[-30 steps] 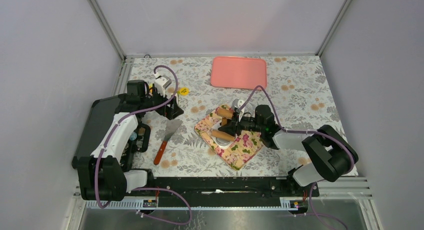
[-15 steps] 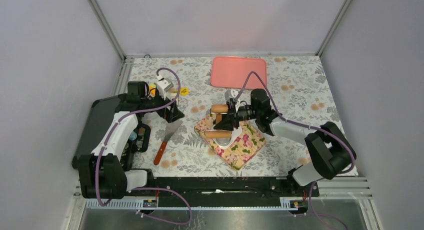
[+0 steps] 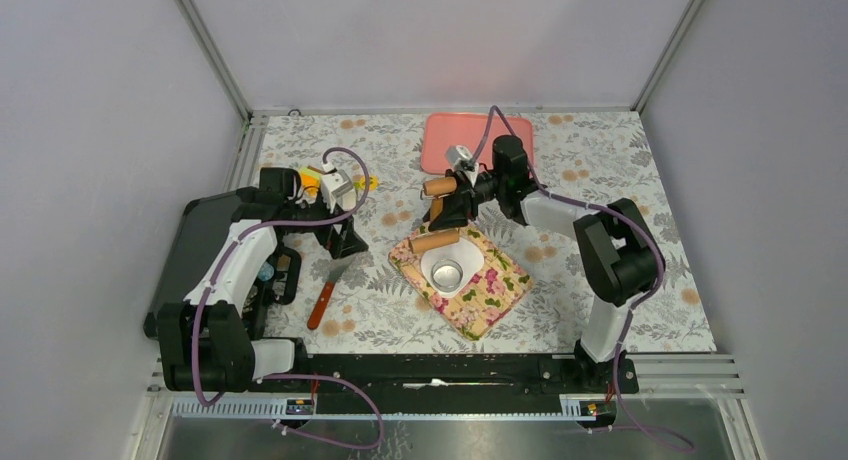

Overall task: Roll out the dumpling wrappers from the dough
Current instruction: Press the dumpling wrapper on the work surface.

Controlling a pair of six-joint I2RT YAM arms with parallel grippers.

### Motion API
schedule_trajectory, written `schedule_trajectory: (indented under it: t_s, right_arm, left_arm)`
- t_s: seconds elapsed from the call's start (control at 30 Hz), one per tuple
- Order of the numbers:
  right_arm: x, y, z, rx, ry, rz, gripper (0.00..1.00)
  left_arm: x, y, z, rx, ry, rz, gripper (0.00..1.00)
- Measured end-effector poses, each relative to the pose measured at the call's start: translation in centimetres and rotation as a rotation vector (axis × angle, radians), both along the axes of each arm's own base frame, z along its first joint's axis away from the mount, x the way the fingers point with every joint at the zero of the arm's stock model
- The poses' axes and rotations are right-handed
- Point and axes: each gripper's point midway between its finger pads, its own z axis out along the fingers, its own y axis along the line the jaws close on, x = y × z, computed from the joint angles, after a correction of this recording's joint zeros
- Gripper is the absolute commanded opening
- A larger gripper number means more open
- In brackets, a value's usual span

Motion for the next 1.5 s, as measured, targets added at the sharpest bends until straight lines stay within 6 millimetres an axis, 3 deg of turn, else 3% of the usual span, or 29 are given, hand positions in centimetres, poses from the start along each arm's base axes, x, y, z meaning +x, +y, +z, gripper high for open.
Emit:
schedule_trajectory:
  t_s: [0.2, 0.33, 0.47, 0.57, 0.67, 0.8, 0.93, 1.13, 1.37, 1.5]
  right_arm:
    - [1.1, 0.6, -1.5, -0.049, 0.109, -0.004, 0.0]
    - [2.0, 1.0, -1.3, -0.09, 0.2, -0.083, 0.0]
    - [5.1, 1.6, -1.4, -0.165, 0.246, -0.381, 0.0]
    - [6.8, 0.4, -1.0, -0.186, 0.197, -0.696, 0.0]
    - [5.7, -1.8, -1.1, -0.148, 0.126, -0.882, 0.0]
    - [3.9, -3.0, -2.5, -0.13, 0.016, -0.959, 0.0]
    - [4.5, -3.8, -4.2, -0.176, -0.102, -1.109, 0.0]
    - [5.3, -5.6, -3.6, -0.216, -0.127, -1.308, 0.0]
    - [3.7, -6.0, 0.4, -0.131, -0.17, -1.332, 0.0]
    - [2.5, -5.6, -1.1, -0.165, -0.17, -1.323, 0.0]
  left_arm:
    - [-0.5, 0.3, -0.5, 0.025, 0.01, -0.008, 0.99]
    - [-0.2, 1.0, -0.7, 0.045, 0.012, 0.024, 0.99]
    - [0.3, 2.2, -0.4, 0.072, -0.004, 0.082, 0.99]
    - [0.7, 3.0, 0.2, 0.1, -0.026, 0.135, 0.99]
    - [1.0, 3.4, 0.7, 0.117, -0.049, 0.178, 0.99]
    - [1.3, 3.8, 0.9, 0.129, -0.054, 0.214, 0.99]
    - [1.5, 4.5, 0.5, 0.161, -0.056, 0.251, 0.99]
    - [1.2, 5.5, 0.1, 0.205, -0.061, 0.302, 0.99]
    - [1.0, 6.0, 0.2, 0.224, -0.067, 0.335, 0.99]
    - [0.9, 6.2, -0.3, 0.232, -0.053, 0.348, 0.99]
